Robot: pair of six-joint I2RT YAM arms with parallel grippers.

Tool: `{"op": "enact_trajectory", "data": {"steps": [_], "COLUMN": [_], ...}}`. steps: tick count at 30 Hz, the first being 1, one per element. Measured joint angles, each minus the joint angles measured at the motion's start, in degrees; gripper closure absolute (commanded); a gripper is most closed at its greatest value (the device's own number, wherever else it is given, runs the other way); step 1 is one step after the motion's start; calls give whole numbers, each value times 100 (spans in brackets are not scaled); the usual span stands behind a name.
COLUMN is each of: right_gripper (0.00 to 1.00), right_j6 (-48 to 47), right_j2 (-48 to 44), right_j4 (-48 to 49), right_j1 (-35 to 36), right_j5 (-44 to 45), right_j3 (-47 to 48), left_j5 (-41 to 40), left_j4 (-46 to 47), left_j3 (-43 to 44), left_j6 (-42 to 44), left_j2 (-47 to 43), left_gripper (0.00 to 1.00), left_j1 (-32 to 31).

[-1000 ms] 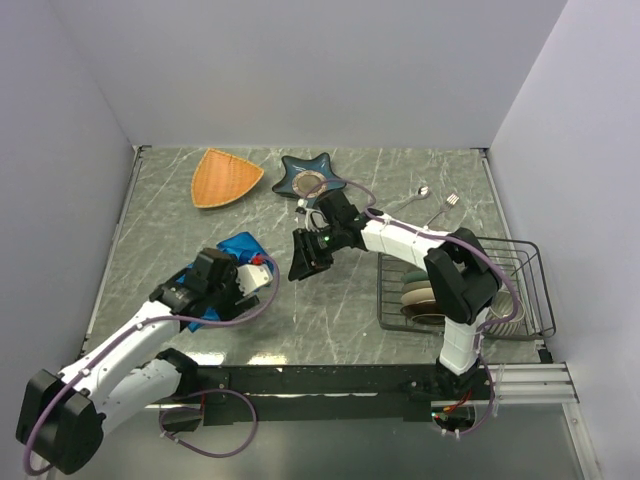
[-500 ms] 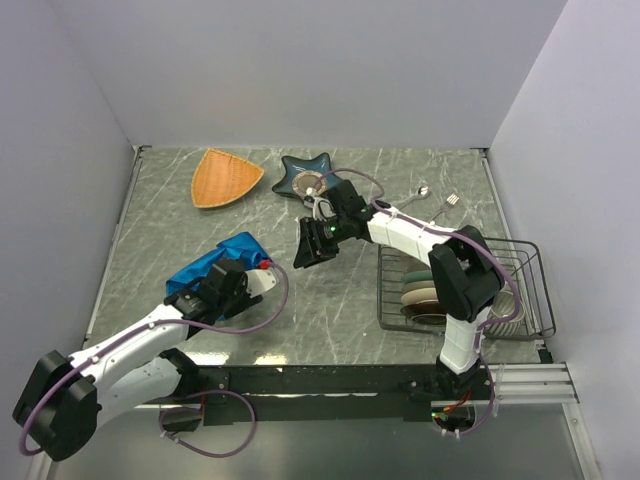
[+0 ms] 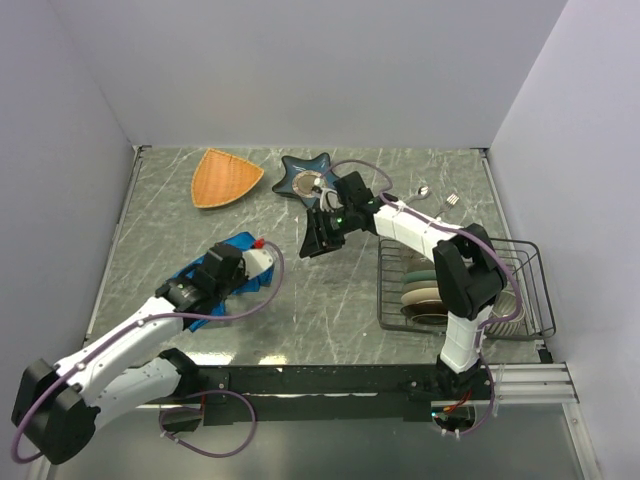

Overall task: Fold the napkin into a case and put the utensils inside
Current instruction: Pick up the crumpled napkin from the center of the board.

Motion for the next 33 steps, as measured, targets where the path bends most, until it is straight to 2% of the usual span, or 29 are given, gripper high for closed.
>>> {"op": "enact_trajectory", "data": {"steps": [2, 4, 7, 8, 9, 11, 15, 22, 27, 30, 33], "right_gripper": [51, 50, 50, 49, 49, 49, 49, 49, 49, 49, 49], "right_j6": [-72, -122, -166, -177, -177, -179, -177, -173, -173, -173, -173], "right_j2": [0, 0, 0, 0, 0, 0, 0, 0, 0, 0, 0], "right_j4": [-9, -33, -63, -76, -92, -96, -96, -96, -94, -94, -94], "right_j1": [-85, -164, -251, -269, -286, -306, -306, -339, -385, -420, -439], "right_j5": [26, 42, 44, 48, 57, 66, 85, 140, 170, 173, 179], "right_j3": [48, 76, 96, 96, 96, 96, 96, 92, 90, 83, 83], "left_j5": [111, 273, 345, 356, 380, 448, 367, -422, -984, -1233, -1381], "left_j4": [-249, -413, -520, -581, -614, -634, -525, -223, -7, 114, 179], "left_j3": [334, 564, 612, 612, 603, 566, 555, 525, 496, 487, 487], "left_j6": [-118, -232, -468, -557, -643, -846, -1285, -1899, -2159, -2256, -2304], "left_j2": [-160, -275, -227, -149, -33, 157, 511, 1502, 1687, 1722, 1799], "left_gripper": [70, 52, 44, 40, 30, 25, 30, 36, 38, 48, 46], "left_j1": [2, 4, -20, -24, -28, -28, -52, -157, -267, -297, -306]}}
